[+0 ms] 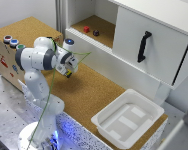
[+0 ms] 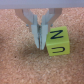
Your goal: Slide the yellow block to the right
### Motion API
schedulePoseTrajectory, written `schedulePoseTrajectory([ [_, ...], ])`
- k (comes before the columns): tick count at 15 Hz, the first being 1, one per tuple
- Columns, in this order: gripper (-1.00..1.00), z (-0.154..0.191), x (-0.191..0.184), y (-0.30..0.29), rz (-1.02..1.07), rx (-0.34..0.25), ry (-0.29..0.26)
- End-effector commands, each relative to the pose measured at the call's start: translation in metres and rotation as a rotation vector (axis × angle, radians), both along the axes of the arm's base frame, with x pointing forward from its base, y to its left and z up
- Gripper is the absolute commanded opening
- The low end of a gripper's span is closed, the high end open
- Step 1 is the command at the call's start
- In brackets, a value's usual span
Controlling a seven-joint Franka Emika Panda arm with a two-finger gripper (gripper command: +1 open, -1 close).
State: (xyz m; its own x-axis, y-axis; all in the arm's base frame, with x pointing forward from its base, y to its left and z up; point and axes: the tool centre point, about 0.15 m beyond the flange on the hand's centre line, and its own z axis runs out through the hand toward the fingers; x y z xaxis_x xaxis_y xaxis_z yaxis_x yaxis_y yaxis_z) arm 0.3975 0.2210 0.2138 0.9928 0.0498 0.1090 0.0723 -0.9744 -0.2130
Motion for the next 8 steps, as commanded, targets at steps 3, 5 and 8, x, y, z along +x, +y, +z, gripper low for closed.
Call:
schedulePoseTrajectory([
  [3, -1.0, -0.007, 0.01, -0.047, -0.02, -0.013, 0.035],
  [5, -1.0, -0.007, 0.008, -0.063, -0.04, -0.021, 0.035],
  [8, -1.0, -0.003, 0.006, -0.085, -0.07, -0.026, 0.028],
])
